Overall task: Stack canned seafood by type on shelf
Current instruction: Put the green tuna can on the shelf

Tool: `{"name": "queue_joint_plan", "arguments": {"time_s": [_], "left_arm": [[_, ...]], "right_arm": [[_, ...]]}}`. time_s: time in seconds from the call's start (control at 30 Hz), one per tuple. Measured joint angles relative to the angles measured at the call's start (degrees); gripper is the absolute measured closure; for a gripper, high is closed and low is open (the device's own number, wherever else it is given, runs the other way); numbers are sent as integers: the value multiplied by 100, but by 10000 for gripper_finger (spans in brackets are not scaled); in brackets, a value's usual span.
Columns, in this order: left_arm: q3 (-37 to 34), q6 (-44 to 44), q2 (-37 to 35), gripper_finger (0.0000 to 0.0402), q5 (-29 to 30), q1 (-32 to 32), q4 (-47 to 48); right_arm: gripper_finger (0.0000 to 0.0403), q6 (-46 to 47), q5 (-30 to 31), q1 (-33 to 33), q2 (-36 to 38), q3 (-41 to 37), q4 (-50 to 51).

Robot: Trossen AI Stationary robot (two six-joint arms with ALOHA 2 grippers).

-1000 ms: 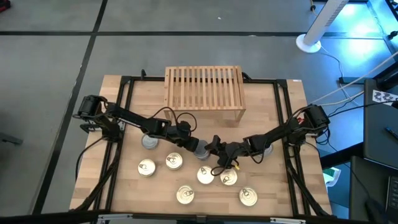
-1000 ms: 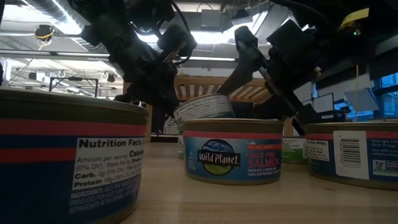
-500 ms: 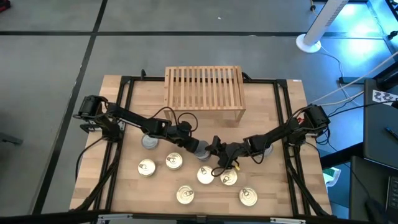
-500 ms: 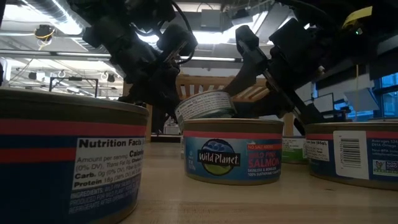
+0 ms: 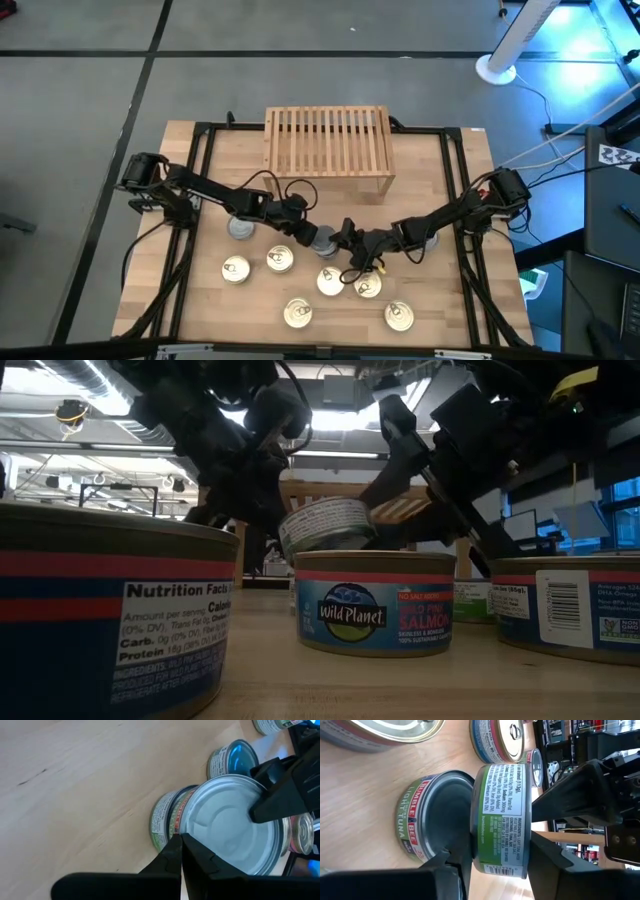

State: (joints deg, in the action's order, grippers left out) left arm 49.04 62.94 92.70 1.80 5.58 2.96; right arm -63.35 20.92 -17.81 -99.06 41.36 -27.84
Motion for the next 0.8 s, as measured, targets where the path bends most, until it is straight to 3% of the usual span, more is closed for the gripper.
{"name": "queue_joint_plan", "arguments": {"time_s": [0.4, 0.8], "left_arm": [[22, -99, -563, 400, -13, 158, 39], [35, -94, -1295, 400, -140, 171, 88]], "right_arm": [[266, 3, 1130, -629, 184, 13, -206], [265, 6, 3153, -897, 370, 11, -225]]}}
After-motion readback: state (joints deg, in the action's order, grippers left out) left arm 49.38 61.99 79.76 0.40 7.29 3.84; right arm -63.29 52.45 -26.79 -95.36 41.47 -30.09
